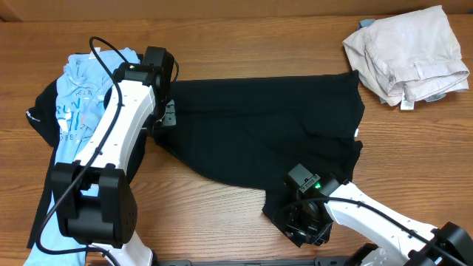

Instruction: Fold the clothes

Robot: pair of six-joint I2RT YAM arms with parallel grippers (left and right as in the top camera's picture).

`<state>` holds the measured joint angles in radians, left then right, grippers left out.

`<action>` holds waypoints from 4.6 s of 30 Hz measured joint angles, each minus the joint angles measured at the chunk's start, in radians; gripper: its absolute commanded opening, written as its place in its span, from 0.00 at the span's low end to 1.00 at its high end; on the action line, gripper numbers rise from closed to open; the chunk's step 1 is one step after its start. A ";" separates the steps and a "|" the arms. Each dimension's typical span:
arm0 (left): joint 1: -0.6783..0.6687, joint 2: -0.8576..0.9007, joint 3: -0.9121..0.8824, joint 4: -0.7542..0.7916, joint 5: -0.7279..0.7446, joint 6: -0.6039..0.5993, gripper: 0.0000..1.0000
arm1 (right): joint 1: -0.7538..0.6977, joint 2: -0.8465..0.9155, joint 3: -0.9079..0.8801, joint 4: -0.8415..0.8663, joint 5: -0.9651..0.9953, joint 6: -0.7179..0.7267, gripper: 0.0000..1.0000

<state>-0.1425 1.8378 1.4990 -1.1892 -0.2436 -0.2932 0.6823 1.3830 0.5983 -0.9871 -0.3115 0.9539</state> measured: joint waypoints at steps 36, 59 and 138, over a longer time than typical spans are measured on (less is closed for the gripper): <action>0.000 0.000 0.001 -0.004 0.000 0.000 0.04 | -0.452 -0.254 0.380 -0.278 0.207 -0.272 0.04; 0.020 0.000 0.002 0.196 0.004 0.000 0.04 | -0.783 0.021 0.513 0.231 0.105 -0.652 0.04; 0.235 0.392 0.172 0.393 0.478 0.473 0.19 | -0.784 0.233 0.513 0.320 0.136 -0.697 0.90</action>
<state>0.0921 2.2299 1.6711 -0.7967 0.2348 0.1802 -0.1013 1.6165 1.1118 -0.6674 -0.1753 0.2573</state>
